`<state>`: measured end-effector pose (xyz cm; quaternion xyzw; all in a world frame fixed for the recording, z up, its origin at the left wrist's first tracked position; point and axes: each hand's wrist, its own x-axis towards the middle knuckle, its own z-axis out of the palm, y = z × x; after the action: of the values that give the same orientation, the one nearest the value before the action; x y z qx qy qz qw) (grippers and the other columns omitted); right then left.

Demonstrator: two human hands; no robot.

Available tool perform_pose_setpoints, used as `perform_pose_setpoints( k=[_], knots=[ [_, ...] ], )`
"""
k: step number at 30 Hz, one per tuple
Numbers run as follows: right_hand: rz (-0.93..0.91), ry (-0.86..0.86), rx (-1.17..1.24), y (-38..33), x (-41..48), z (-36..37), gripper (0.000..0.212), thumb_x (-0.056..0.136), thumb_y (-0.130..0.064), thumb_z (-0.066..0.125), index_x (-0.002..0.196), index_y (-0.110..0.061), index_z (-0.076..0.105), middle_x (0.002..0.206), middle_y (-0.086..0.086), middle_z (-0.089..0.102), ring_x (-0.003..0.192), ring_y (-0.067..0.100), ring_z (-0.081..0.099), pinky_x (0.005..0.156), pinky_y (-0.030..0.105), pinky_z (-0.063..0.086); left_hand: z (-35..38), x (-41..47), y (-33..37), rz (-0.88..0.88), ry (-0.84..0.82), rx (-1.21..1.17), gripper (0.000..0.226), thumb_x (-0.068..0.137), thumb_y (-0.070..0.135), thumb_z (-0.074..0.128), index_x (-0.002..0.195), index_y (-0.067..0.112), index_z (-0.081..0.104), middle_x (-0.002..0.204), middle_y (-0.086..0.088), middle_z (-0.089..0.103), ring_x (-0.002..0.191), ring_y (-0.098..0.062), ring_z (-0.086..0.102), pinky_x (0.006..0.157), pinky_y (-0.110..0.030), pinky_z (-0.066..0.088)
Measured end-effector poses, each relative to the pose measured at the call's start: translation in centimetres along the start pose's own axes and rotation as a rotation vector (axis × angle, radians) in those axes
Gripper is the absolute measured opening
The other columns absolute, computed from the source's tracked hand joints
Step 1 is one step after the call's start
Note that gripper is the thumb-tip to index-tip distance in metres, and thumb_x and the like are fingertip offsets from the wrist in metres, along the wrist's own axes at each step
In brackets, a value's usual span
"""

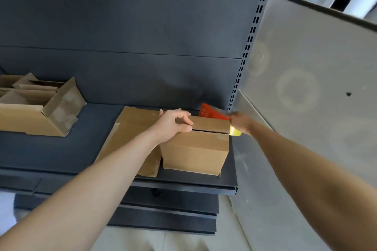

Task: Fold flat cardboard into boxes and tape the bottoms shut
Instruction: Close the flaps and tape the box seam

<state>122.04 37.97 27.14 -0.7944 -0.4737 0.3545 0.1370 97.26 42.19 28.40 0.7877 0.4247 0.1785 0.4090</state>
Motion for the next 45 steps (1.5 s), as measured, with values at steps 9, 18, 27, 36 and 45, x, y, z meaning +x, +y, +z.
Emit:
perform_pose_setpoints(
  k=[9, 18, 27, 36, 45],
  knots=[
    [-0.189, 0.275, 0.712, -1.3, -5.8, -7.4, 0.035, 0.081, -0.045, 0.068, 0.084, -0.010, 0.069, 0.071, 0.005, 0.071, 0.059, 0.017, 0.066, 0.065, 0.031, 0.053, -0.6, 0.6, 0.2, 0.002, -0.056, 0.017, 0.011, 0.079, 0.025, 0.076, 0.075, 0.032, 0.069, 0.130, 0.008, 0.058, 0.139, -0.025, 0.031, 0.115, -0.055, -0.007],
    [-0.215, -0.164, 0.853, -3.4, -9.4, -4.6, 0.079, 0.042, -0.051, 0.084, 0.106, -0.011, 0.063, 0.089, 0.013, 0.071, 0.074, 0.023, 0.068, 0.071, 0.034, 0.056, -0.6, 0.3, 0.2, 0.065, -0.041, 0.008, 0.008, 0.078, 0.027, 0.076, 0.078, 0.029, 0.069, 0.125, 0.007, 0.061, 0.127, -0.018, 0.044, 0.116, -0.052, -0.004],
    [-0.139, -0.135, 0.820, -3.9, -9.3, -4.0, 0.072, 0.040, -0.042, 0.077, 0.101, -0.008, 0.062, 0.084, 0.013, 0.071, 0.072, 0.025, 0.068, 0.071, 0.035, 0.055, -2.6, 0.0, 0.6, 0.095, -0.074, -0.139, 0.025, 0.100, 0.020, 0.045, 0.098, 0.014, 0.070, 0.111, -0.004, 0.065, 0.115, -0.022, 0.054, 0.107, -0.036, 0.035],
    [-0.138, -0.152, 0.787, -4.1, -9.4, -3.8, 0.067, 0.046, -0.047, 0.069, 0.101, -0.009, 0.060, 0.081, 0.011, 0.072, 0.071, 0.023, 0.068, 0.068, 0.033, 0.056, -3.7, -1.7, 3.7, -0.310, -0.293, -0.969, 0.047, 0.093, 0.048, 0.047, 0.092, 0.004, 0.063, 0.078, -0.011, 0.064, 0.068, -0.020, 0.064, 0.060, -0.027, 0.057],
    [-0.132, -0.129, 0.714, -4.6, -8.8, -3.9, 0.084, 0.046, -0.050, 0.075, 0.115, -0.005, 0.059, 0.095, 0.016, 0.069, 0.080, 0.028, 0.065, 0.080, 0.040, 0.052, -3.2, -1.0, 1.8, -0.239, -0.151, -0.818, 0.026, 0.092, 0.026, 0.059, 0.089, 0.001, 0.059, 0.062, -0.003, 0.054, 0.060, -0.016, 0.055, 0.061, -0.024, 0.051]
  ],
)
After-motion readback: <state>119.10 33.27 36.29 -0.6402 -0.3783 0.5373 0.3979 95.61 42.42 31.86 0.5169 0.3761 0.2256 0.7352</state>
